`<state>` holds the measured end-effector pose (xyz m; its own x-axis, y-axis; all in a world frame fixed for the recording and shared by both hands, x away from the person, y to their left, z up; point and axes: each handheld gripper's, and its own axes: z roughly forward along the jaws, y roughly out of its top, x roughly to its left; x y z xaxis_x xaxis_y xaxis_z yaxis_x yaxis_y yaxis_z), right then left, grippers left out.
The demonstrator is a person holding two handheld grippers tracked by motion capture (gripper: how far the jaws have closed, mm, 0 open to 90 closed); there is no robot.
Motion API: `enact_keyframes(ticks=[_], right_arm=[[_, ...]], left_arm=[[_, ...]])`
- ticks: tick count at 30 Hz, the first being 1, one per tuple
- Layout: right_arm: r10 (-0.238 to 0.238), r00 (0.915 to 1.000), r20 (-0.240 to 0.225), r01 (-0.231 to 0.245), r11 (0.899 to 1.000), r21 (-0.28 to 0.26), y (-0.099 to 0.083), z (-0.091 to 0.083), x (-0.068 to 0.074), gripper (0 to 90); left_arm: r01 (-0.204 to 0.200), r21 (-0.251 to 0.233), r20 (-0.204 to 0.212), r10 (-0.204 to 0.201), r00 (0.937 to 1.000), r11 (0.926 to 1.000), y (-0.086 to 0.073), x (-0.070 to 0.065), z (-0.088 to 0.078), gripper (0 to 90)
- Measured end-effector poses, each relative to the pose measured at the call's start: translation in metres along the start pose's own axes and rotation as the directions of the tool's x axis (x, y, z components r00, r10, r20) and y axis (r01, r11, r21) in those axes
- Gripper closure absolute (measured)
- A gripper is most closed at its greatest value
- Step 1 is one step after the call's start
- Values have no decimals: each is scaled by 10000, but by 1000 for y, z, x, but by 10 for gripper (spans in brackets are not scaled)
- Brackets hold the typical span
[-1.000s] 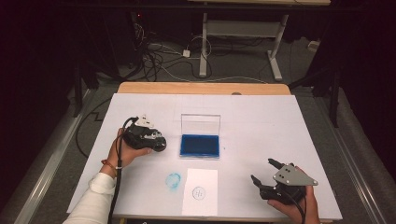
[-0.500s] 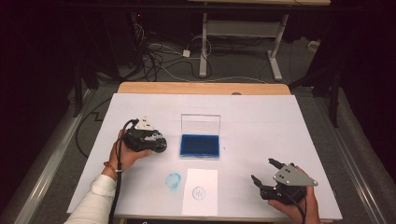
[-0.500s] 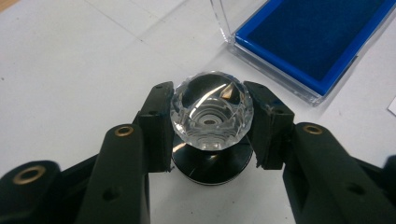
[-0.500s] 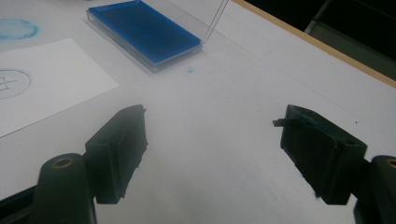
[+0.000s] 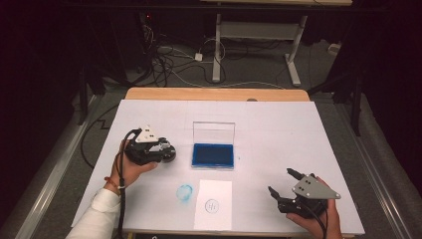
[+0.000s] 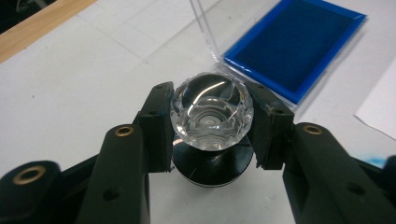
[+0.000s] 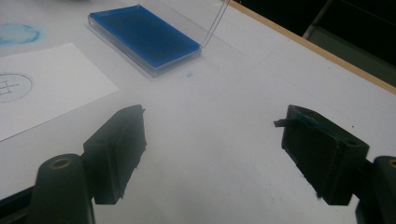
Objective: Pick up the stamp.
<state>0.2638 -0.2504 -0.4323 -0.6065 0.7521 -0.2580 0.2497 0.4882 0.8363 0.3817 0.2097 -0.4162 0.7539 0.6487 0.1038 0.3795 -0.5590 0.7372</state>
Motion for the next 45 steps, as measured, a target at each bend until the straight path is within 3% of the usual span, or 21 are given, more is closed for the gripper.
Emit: enact_keyframes(ticks=[7, 9, 13, 22, 31, 45], right_arm=[[13, 10000, 16, -13, 10000, -75, 0, -2, 0, 218], [-12, 10000, 9, 12, 10000, -65, 0, -2, 0, 218], [-16, 10000, 33, 17, 10000, -88, 0, -3, -1, 217], [39, 10000, 49, -37, 9996, -280, 1, -3, -2, 215], [145, 9999, 5, -145, 9995, -274, 3, 3, -6, 215], [52, 9993, -364, -61, 9997, -231, 8, 16, -3, 214]], left_arm=[[24, -314, -60, -26, 10000, 9995, -3, -1, -15, 547], [14, -504, -271, -28, 9996, 9987, -3, -1, -20, 548], [161, -969, -261, -187, 9995, 9952, -3, 1, -32, 548], [-27, -1021, -197, 7, 9998, 9948, -1, -9, -38, 548], [-153, -1100, 142, 170, 9998, 9938, -2, -18, -44, 548], [-272, -1184, 381, 319, 9988, 9926, -4, -34, -49, 548]])
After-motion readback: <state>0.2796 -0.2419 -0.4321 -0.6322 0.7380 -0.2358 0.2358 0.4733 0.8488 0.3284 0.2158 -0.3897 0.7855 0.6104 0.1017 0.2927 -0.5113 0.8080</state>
